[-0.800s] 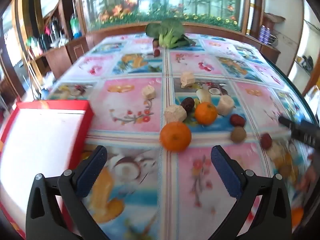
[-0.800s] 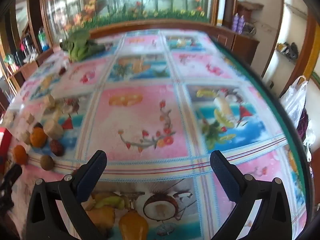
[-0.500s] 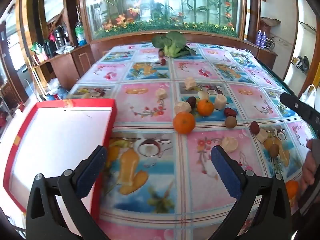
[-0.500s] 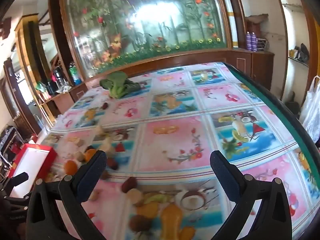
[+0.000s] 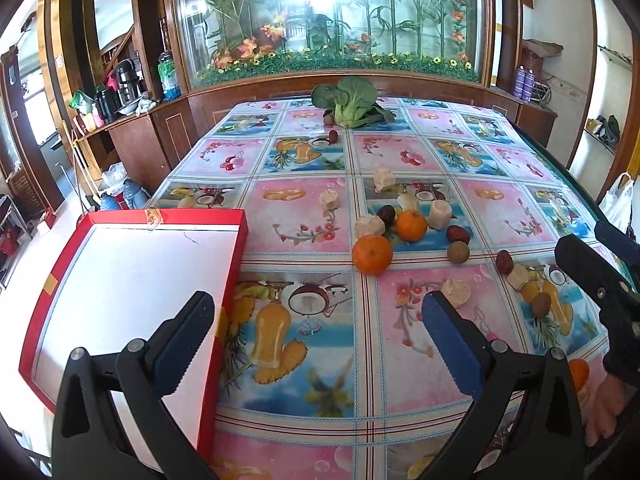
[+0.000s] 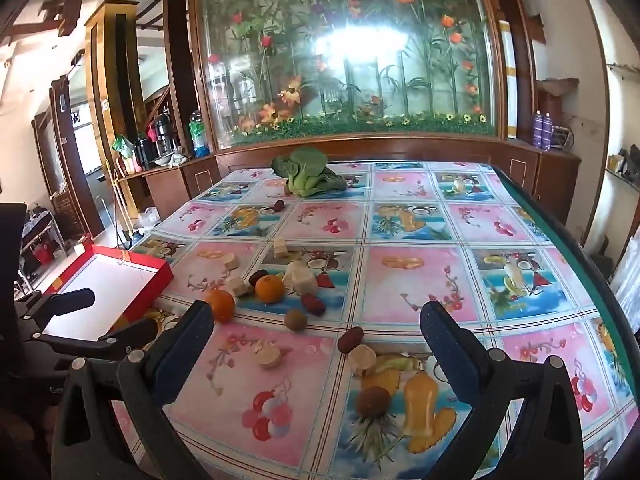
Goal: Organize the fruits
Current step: 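Move the left tool toward one orange while the right tool approaches another orange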
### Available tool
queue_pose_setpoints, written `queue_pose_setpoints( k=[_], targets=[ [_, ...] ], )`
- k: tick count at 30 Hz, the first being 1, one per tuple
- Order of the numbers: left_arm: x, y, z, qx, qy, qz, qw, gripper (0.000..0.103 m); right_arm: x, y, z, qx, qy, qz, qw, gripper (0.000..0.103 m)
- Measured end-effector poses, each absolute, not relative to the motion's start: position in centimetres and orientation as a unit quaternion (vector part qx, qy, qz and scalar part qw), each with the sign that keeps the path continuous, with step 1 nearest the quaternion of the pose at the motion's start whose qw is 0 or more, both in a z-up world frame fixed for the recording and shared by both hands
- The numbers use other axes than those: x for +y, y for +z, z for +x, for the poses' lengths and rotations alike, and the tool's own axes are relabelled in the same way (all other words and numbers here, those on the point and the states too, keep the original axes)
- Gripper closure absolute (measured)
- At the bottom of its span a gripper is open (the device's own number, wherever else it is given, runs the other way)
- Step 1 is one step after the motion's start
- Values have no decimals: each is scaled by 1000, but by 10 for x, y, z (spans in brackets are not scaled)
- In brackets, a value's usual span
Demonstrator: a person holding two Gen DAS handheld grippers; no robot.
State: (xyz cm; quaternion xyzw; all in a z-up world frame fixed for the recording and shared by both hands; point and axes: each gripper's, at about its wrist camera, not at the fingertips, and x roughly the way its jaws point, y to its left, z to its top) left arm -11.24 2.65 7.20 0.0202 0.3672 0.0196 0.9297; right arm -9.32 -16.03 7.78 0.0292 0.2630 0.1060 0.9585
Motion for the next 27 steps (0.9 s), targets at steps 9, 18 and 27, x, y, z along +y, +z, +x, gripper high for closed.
queue_pose_setpoints(
  k=[9,18,27],
  targets=[
    [27,74,-114,370,19,19,929,0,-160,77,-96,261,104,23,960,1],
    [23,69,-106,380,13,26,924,0,-165,81,-110,260,99,5,961,1],
    [29,37,-67,416,13,63,907,3,-202,50,-141,331,105,-28,937,1]
  ],
)
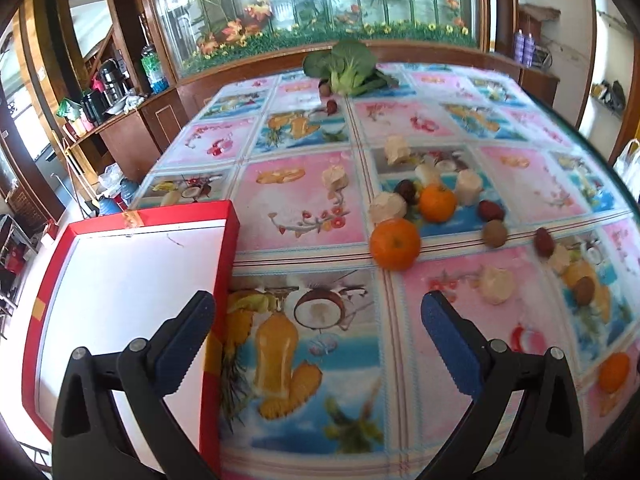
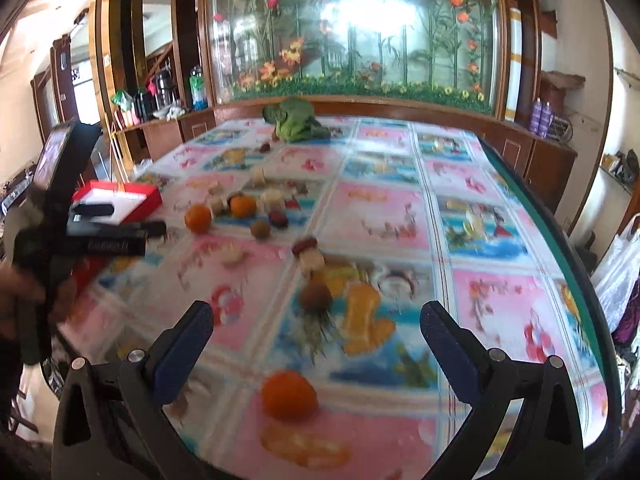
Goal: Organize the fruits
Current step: 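Move the left tool toward one orange while the right tool approaches another orange, then close the left tool on an orange while the right tool grasps another orange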
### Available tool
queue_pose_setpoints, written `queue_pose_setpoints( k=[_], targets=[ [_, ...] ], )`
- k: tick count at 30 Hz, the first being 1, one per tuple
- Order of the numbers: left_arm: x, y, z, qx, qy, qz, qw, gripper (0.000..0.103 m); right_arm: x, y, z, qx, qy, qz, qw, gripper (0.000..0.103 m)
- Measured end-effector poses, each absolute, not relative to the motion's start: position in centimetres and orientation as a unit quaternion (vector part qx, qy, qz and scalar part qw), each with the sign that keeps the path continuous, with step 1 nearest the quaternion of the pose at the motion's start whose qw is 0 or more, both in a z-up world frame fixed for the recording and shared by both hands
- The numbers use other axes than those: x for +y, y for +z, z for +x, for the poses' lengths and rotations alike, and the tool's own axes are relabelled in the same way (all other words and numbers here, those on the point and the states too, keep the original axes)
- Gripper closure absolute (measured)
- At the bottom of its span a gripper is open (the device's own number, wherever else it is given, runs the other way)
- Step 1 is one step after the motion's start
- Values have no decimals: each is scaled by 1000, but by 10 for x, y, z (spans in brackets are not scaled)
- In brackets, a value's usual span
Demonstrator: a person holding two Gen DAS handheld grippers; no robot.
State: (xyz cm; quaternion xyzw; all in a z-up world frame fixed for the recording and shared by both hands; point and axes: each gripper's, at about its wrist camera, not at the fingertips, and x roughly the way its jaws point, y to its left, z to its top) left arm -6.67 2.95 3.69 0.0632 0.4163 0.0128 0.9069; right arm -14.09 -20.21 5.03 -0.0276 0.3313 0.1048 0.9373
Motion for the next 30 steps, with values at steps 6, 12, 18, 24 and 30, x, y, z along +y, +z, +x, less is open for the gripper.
queue_pose_setpoints(
  k=[6,12,18,24,30],
  targets=[
    [26,25,-53,440,-8,69,895,14,-207,32,-144,366,119,-32,923,16],
    [21,23,-42,455,-35,57,888,25,-203,13,-140,404,168,-13,899,54],
    [15,18,-23,465,-43,49,883,27,-198,7,-144,401,189,-18,896,65],
    [10,11,-10,477,-62,26,877,38,-195,7,-146,396,192,-39,897,66],
    [6,14,-12,469,-83,21,879,66,-193,6,-145,393,193,-44,898,71]
  ],
)
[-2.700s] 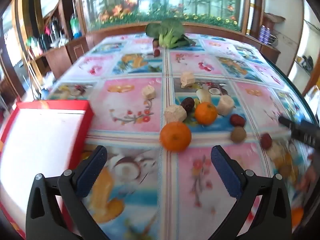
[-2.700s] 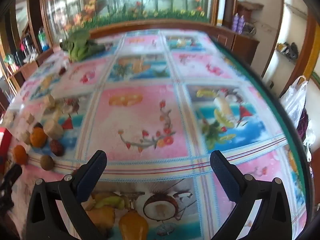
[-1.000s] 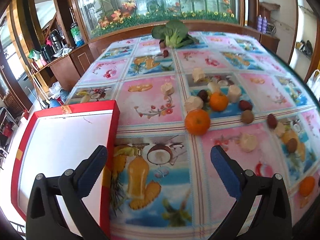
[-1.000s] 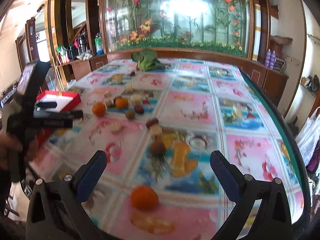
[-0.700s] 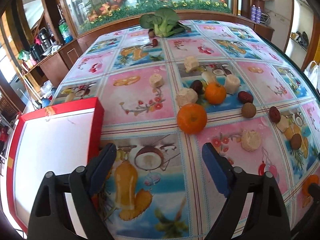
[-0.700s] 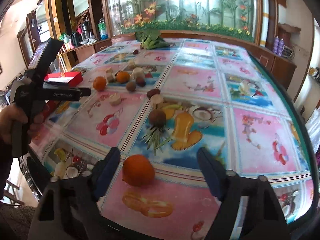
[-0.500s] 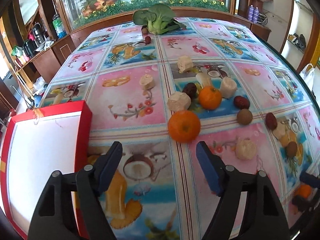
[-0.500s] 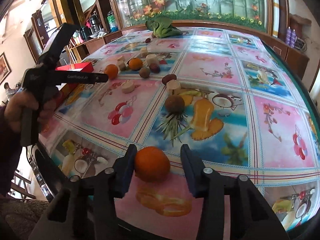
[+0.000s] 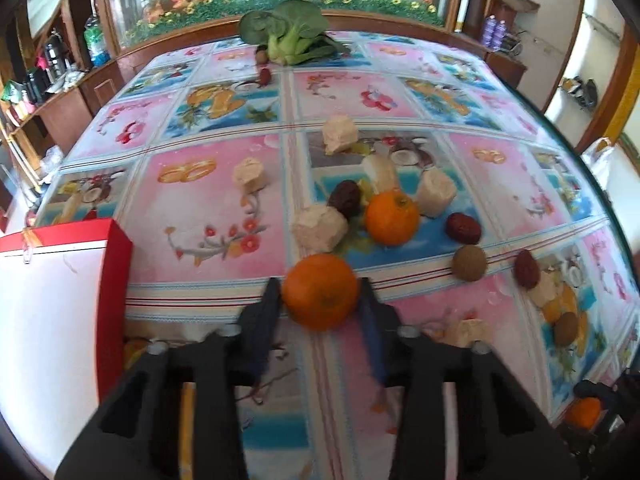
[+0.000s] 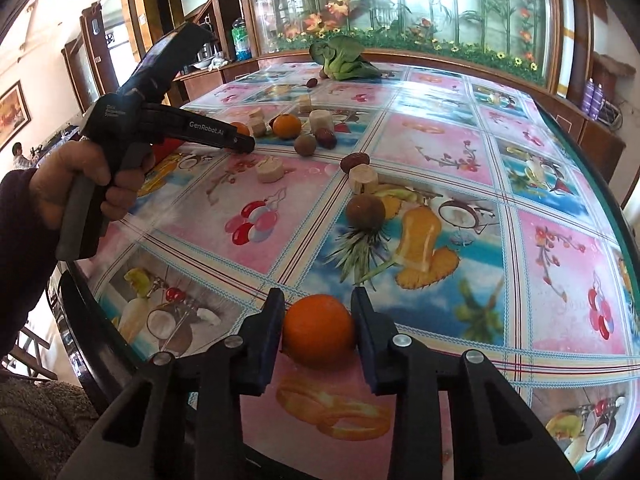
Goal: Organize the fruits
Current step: 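Close the left tool on an orange while the right tool grasps another orange, then carry the orange into the white tray and open the left tool while the right tool does likewise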
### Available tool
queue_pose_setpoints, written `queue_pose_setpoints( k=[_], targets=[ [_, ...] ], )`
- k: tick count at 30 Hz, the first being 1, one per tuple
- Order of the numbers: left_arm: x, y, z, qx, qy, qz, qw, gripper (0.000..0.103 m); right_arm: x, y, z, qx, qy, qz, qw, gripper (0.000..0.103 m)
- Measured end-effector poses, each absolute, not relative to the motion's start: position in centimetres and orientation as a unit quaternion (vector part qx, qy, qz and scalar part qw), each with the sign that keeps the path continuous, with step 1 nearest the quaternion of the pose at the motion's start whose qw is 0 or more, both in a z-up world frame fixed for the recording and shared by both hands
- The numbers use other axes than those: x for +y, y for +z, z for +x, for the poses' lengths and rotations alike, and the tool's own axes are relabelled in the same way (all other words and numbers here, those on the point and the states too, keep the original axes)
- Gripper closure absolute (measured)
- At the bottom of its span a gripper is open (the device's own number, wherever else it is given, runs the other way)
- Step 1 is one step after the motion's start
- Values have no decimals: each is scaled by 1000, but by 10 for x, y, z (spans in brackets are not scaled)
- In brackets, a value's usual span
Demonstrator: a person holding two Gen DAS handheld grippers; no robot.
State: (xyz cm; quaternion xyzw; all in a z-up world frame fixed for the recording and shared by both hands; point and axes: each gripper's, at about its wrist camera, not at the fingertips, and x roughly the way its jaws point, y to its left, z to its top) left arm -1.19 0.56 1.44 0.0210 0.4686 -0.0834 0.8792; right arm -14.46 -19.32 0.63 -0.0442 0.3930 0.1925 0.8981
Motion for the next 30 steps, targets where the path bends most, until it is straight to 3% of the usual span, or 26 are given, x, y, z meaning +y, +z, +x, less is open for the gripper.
queue_pose_setpoints(
  k=[12,22,30],
  targets=[
    [49,65,-76,408,-58,-6,911,66,-174,22,-128,394,206,-19,896,72],
    [152,64,-133,407,83,-3,910,66,-31,49,-61,398,324,4,858,72],
    [189,38,-144,432,128,-6,892,66,77,33,-28,436,403,39,804,72]
  ],
)
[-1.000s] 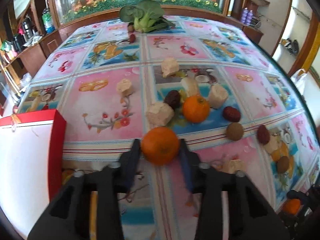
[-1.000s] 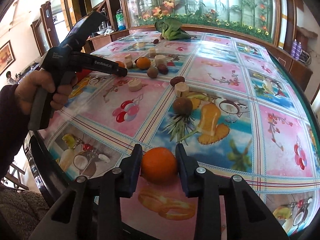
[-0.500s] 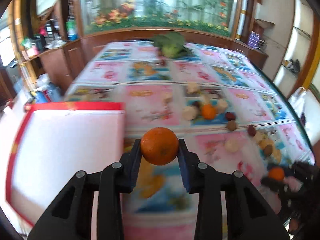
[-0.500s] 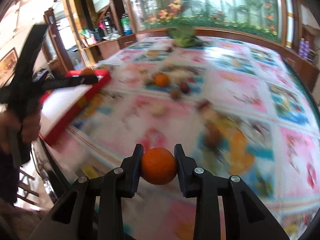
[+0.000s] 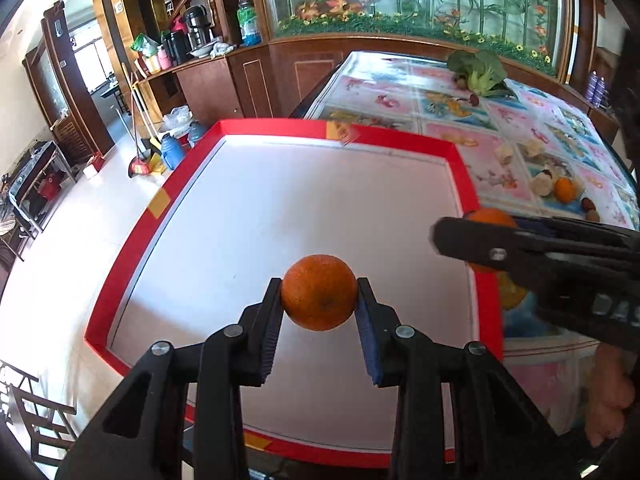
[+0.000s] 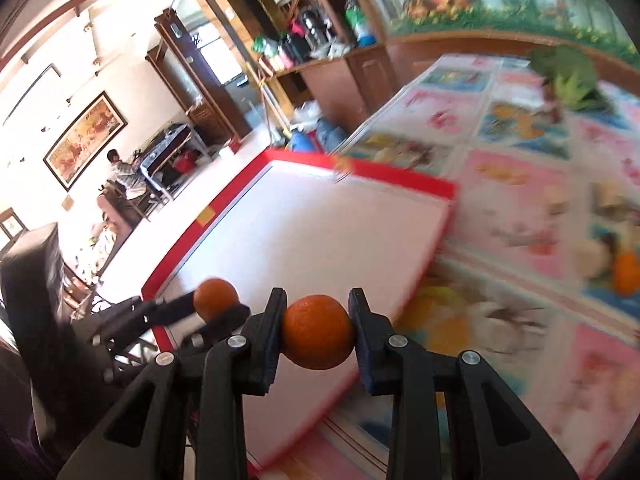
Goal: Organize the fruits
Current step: 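Carry the orange into the white tray and open the left tool while the right tool does likewise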
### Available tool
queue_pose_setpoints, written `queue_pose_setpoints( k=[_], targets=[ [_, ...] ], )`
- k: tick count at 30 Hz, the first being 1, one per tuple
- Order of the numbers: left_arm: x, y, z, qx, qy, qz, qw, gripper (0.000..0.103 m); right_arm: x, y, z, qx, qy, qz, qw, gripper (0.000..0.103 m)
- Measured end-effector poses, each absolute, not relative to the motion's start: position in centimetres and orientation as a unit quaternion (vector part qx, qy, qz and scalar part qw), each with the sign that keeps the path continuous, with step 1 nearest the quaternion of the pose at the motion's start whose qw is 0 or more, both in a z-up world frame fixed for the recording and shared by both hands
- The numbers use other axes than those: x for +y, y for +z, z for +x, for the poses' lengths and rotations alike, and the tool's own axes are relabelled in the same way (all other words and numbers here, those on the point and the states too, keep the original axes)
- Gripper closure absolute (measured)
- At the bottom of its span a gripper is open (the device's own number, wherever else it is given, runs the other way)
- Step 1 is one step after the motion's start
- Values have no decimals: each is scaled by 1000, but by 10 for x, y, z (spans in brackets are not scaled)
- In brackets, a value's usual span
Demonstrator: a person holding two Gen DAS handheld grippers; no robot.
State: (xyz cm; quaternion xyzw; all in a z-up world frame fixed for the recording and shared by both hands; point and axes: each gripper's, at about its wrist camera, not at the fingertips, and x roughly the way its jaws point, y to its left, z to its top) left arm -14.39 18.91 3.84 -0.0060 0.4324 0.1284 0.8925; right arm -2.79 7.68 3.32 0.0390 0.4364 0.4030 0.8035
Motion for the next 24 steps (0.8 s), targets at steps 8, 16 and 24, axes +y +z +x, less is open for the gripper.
queue_pose_setpoints(
  k=[8,16,24],
  targets=[
    [187,22,-152,446,127,12,886,65,88,20,-31,463,381,-1,800,73],
    [176,22,-162,446,132,38,884,65,97,21,-55,414,380,-115,819,73],
    [150,23,-172,455,106,62,882,64,73,20,-60,422,377,-136,814,73]
  ],
)
